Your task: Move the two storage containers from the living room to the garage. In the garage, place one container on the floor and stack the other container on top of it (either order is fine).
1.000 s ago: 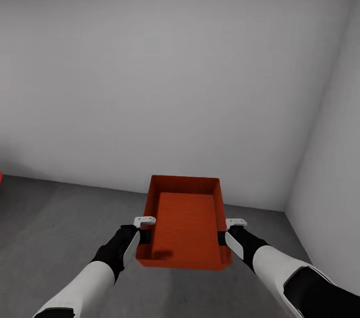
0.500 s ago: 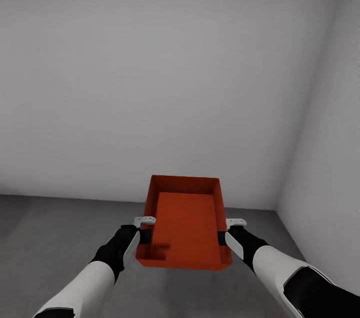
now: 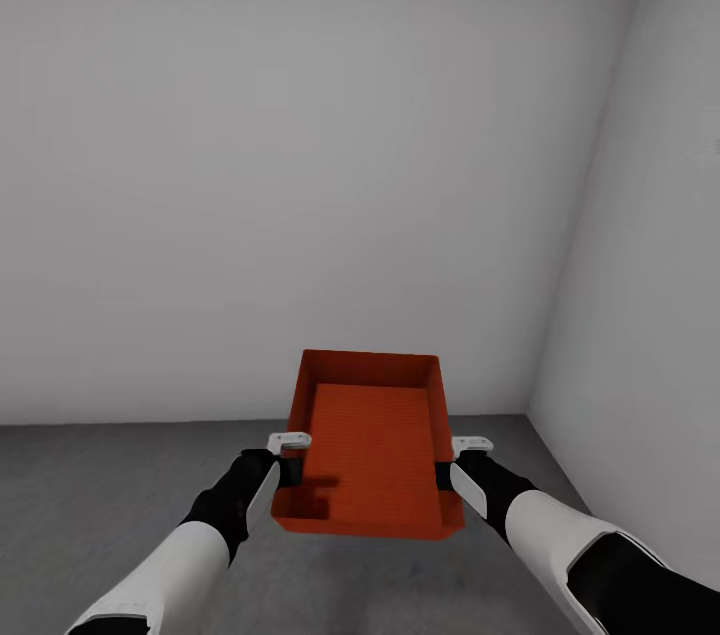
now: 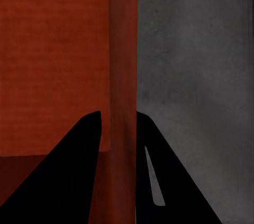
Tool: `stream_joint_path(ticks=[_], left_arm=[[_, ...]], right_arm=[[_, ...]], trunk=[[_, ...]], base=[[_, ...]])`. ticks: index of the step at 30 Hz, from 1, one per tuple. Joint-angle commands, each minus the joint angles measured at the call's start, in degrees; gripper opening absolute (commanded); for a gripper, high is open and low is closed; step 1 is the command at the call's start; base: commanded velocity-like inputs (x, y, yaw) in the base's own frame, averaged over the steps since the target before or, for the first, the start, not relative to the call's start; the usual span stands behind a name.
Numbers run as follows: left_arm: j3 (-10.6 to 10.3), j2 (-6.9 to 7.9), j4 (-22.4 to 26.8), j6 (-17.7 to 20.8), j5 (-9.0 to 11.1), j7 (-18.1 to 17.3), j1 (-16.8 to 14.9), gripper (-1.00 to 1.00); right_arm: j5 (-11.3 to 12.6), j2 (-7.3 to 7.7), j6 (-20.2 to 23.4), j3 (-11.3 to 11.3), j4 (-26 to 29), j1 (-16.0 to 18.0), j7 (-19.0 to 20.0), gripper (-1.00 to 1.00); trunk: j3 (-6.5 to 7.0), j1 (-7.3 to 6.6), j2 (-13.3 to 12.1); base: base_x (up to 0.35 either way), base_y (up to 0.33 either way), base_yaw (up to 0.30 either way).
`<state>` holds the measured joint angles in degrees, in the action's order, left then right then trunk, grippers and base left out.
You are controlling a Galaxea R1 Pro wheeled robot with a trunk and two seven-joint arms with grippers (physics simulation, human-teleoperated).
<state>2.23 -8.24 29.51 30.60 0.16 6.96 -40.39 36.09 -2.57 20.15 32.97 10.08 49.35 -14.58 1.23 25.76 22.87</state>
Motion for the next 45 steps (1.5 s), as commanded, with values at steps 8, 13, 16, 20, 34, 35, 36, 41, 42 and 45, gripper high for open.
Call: stream_joint_path(ticks=[8, 13, 16, 20, 34, 35, 36, 41, 42, 45], left_arm=[[0.8, -0.02, 1.2, 0.5, -2.3, 3.9, 0.0, -1.00], [0.8, -0.08, 1.2, 0.5, -2.3, 4.0, 0.0, -1.00], [0.8, -0.10, 1.2, 0.6, -2.4, 4.0, 0.0, -1.00], [0.8, -0.11, 1.3, 0.6, -2.4, 3.9, 0.0, -1.00], [0.8, -0.11, 1.3, 0.6, -2.5, 4.0, 0.0, -1.00], [0.8, -0.11, 1.3, 0.6, -2.5, 4.0, 0.0, -1.00], [0.8, -0.11, 1.3, 0.6, -2.5, 4.0, 0.0, -1.00], [0.8, -0.11, 1.2, 0.6, -2.5, 4.0, 0.0, -1.00], [0.8, -0.11, 1.2, 0.6, -2.5, 4.0, 0.0, -1.00], [0.8, -0.11, 1.2, 0.7, -2.5, 4.0, 0.0, -1.00]], right_arm=[[2.7, 0.04, 0.1, 3.2, 0.1, 0.0, -0.3, -1.00], [2.7, 0.06, 0.1, 3.2, 0.1, 0.0, -0.3, -1.00], [2.7, 0.09, 0.1, 3.2, 0.1, 0.0, -0.3, -1.00], [2.7, 0.11, 0.1, 3.2, 0.1, 0.0, -0.3, -1.00], [2.8, 0.10, 0.1, 3.2, 0.1, 0.0, -0.3, -1.00], [2.8, 0.10, 0.1, 3.2, 0.1, 0.0, -0.3, -1.00], [2.8, 0.11, 0.1, 3.2, 0.1, 0.0, -0.3, -1.00], [2.7, 0.10, 0.0, 3.2, 0.1, 0.0, -0.3, -1.00], [2.7, 0.11, 0.0, 3.2, 0.1, 0.0, -0.3, -1.00], [2.8, 0.11, 0.0, 3.2, 0.1, 0.0, -0.3, -1.00]], trunk=[[-0.03, 0.02, 0.1], [-0.03, 0.02, 0.1], [-0.03, 0.02, 0.1], [-0.03, 0.02, 0.1], [-0.03, 0.02, 0.1], [-0.03, 0.02, 0.1], [-0.03, 0.02, 0.1], [-0.03, 0.02, 0.1], [-0.03, 0.02, 0.1], [-0.03, 0.02, 0.1]], base=[[0.002, 0.001, -0.007], [0.000, 0.000, 0.000], [0.000, 0.000, 0.000], [0.000, 0.000, 0.000], [0.000, 0.000, 0.000], [0.000, 0.000, 0.000], [0.000, 0.000, 0.000], [0.000, 0.000, 0.000], [0.000, 0.000, 0.000], [0.000, 0.000, 0.000]])
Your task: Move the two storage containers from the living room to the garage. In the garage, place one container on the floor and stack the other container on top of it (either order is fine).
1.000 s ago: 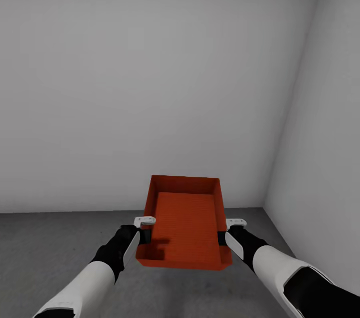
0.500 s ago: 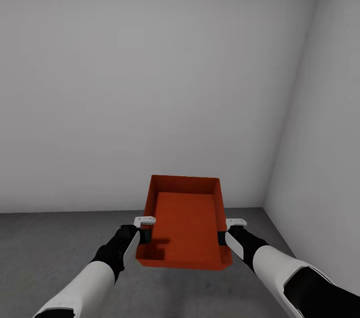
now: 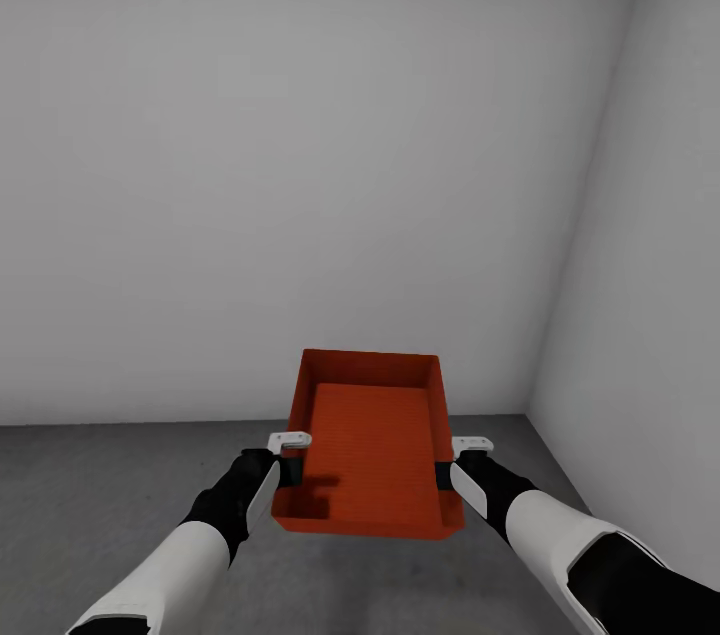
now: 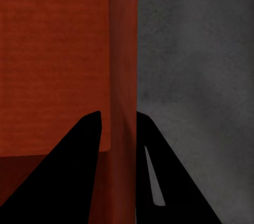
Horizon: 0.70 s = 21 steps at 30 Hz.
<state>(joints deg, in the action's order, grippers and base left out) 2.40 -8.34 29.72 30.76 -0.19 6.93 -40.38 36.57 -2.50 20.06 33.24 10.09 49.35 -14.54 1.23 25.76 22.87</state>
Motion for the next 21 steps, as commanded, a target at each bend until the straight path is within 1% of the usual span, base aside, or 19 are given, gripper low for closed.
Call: stream_joint_path(ticks=[1, 2, 4, 11, 21], left_arm=[[0.7, -0.01, 1.0, 0.5, -2.2, 4.1, 0.0, -1.00], [0.7, -0.01, 1.0, 0.5, -2.2, 4.1, 0.0, -1.00], [0.7, -0.01, 1.0, 0.5, -2.2, 4.1, 0.0, -1.00], [0.8, -0.07, 1.0, 0.5, -2.3, 4.1, 0.0, -1.00], [0.8, -0.02, 1.0, 0.6, -2.2, 4.1, 0.0, -1.00]], right_arm=[[2.3, 0.04, 0.1, 3.0, 0.1, 0.0, -0.3, -1.00], [2.3, 0.04, 0.1, 3.0, 0.1, 0.0, -0.3, -1.00], [2.3, 0.04, 0.1, 3.0, 0.1, 0.0, -0.3, -1.00], [2.3, 0.06, 0.1, 3.0, 0.1, 0.0, -0.3, -1.00], [2.3, 0.07, 0.1, 3.0, 0.1, 0.0, -0.3, -1.00]], trunk=[[-0.03, 0.02, 0.1], [-0.03, 0.02, 0.1], [-0.39, 0.46, 0.9], [-0.39, 0.46, 0.9], [-2.19, 2.66, 4.9]], base=[[0.000, 0.000, 0.000], [0.000, 0.000, 0.000], [0.000, 0.000, 0.000], [0.000, 0.000, 0.000], [0.000, 0.000, 0.000]])
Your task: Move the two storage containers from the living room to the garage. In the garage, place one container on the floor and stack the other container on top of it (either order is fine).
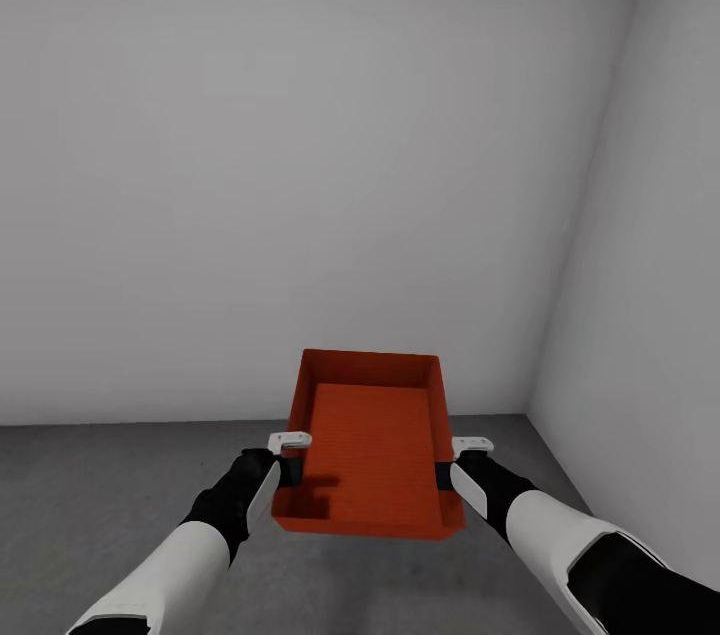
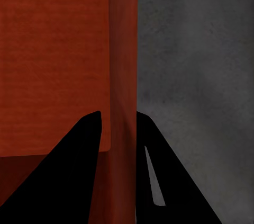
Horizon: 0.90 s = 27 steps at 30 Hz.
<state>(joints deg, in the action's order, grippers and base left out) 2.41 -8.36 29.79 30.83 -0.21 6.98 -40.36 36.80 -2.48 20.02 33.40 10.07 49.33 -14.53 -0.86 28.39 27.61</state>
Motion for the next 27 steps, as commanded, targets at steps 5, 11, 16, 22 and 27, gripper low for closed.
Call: stream_joint_path(ticks=[5, 11, 16, 22, 27], left_arm=[[0.7, 0.01, 0.8, 0.5, -2.2, 4.0, -0.1, -1.00], [0.7, 0.01, 0.8, 0.5, -2.2, 4.0, -0.1, -1.00], [0.7, 0.01, 0.8, 0.5, -2.2, 4.0, -0.1, -1.00], [0.7, 0.01, 0.8, 0.5, -2.2, 4.0, -0.1, -1.00], [0.7, 0.01, 0.8, 0.5, -2.2, 4.0, -0.1, -1.00]], right_arm=[[2.0, 0.02, 0.2, 2.8, 0.1, 0.0, -0.3, -1.00], [2.0, 0.02, 0.2, 2.8, 0.1, 0.0, -0.3, -1.00], [2.0, 0.02, 0.2, 2.8, 0.1, 0.0, -0.3, -1.00], [2.0, 0.02, 0.2, 2.8, 0.1, 0.0, -0.3, -1.00], [2.0, 0.02, 0.2, 2.8, 0.1, 0.0, -0.3, -1.00]], trunk=[[-1.00, 1.13, 2.1], [-2.08, 2.45, 4.5], [-3.02, 3.55, 6.5], [-4.55, 4.86, 8.9], [-5.90, 5.96, 10.9]], base=[[0.000, 0.000, 0.000], [0.000, 0.000, 0.000], [0.000, 0.000, 0.000], [0.000, 0.000, 0.000], [0.000, 0.000, 0.000]])
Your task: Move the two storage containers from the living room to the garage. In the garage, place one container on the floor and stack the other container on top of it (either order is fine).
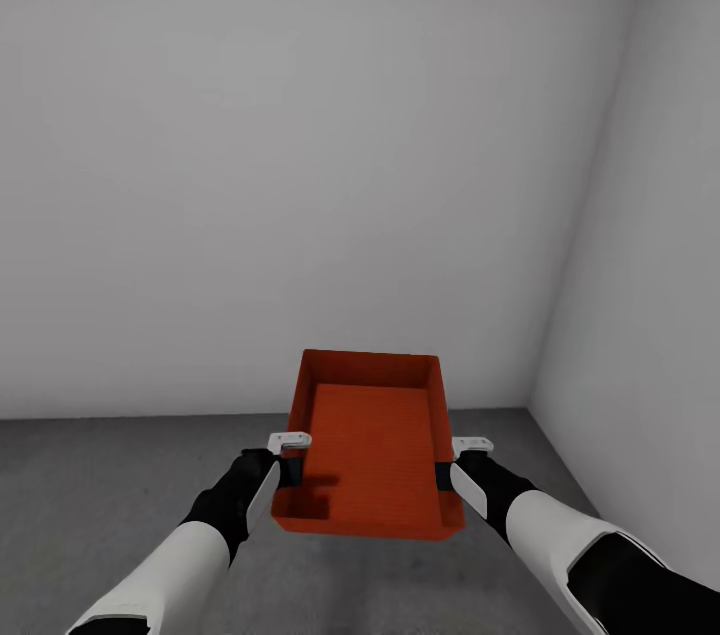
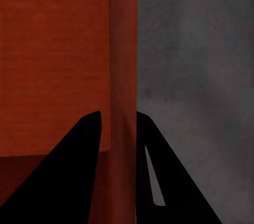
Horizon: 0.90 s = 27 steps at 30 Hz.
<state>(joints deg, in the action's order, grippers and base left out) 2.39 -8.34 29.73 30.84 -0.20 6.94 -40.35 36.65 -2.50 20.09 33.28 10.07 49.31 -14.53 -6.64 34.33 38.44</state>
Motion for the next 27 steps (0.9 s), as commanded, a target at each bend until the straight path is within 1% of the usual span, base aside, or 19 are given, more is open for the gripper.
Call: stream_joint_path(ticks=[1, 27], left_arm=[[0.7, -0.01, 0.9, 0.5, -2.2, 4.0, -0.1, -1.00], [0.6, -0.01, 0.9, 0.5, -2.2, 3.9, -0.1, -1.00]], right_arm=[[2.2, 0.04, 0.1, 2.9, 0.1, 0.0, -0.3, -1.00], [2.2, 0.04, 0.1, 2.9, 0.1, 0.0, -0.3, -1.00]], trunk=[[-0.39, 0.24, 0.5], [-7.44, 5.95, 10.9]], base=[[0.000, 0.000, 0.000], [0.000, 0.000, 0.000]])
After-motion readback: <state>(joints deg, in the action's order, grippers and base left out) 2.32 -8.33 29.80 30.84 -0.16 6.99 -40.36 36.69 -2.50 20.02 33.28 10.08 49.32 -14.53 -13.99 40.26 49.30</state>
